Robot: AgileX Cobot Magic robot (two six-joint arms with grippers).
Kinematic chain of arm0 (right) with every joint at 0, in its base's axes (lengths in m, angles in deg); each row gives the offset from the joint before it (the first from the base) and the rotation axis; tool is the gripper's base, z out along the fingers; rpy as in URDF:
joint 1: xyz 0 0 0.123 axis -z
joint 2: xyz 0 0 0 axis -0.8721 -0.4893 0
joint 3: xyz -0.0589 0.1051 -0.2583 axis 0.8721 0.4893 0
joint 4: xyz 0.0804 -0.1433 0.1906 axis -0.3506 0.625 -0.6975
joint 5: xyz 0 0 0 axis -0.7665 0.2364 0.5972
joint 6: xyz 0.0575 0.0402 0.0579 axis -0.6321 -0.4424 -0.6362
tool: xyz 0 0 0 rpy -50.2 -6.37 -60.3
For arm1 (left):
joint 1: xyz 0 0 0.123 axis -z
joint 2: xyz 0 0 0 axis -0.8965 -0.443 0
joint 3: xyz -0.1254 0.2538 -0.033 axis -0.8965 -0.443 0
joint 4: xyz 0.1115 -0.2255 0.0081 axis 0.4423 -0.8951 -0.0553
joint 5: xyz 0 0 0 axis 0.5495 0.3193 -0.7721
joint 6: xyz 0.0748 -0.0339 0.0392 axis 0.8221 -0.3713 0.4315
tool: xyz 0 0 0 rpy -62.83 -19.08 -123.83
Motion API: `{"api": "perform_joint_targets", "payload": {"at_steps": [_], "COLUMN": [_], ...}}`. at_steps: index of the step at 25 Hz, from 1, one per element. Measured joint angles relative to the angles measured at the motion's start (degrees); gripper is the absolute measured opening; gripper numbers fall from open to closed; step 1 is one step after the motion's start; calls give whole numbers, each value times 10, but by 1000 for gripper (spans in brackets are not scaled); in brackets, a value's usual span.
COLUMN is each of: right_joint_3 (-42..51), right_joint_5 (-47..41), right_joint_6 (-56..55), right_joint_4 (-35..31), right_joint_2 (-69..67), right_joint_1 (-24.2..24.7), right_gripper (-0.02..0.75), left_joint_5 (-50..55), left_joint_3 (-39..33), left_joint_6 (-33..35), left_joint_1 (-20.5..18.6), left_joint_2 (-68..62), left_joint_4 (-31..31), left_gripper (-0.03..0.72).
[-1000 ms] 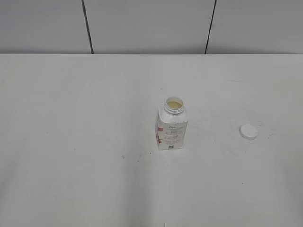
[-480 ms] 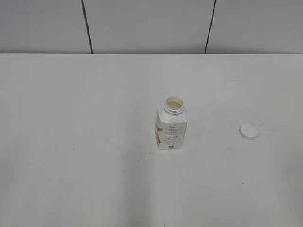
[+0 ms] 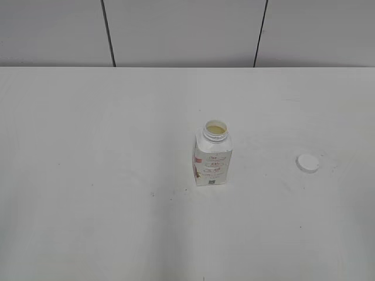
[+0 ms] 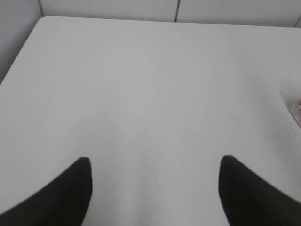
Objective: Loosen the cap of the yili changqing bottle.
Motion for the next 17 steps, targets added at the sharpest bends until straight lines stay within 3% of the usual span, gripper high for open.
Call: {"api": "perform_joint_targets", "payload": {"at_steps": [4,17], "right_joint_3": [0,0], "right_joint_5": [0,0], "right_joint_6": [0,0], "right_joint_4": [0,1], "right_joint_2": [0,0], "right_joint_1": [0,1], "right_gripper": [496,495], "left_joint_5": [0,0], "left_joint_3": [0,0], "left_joint_6": [43,51], "left_joint_1": [0,0], "left_joint_2": [0,0], "left_joint_4": [-34,-39], "left_gripper": [512,508]}}
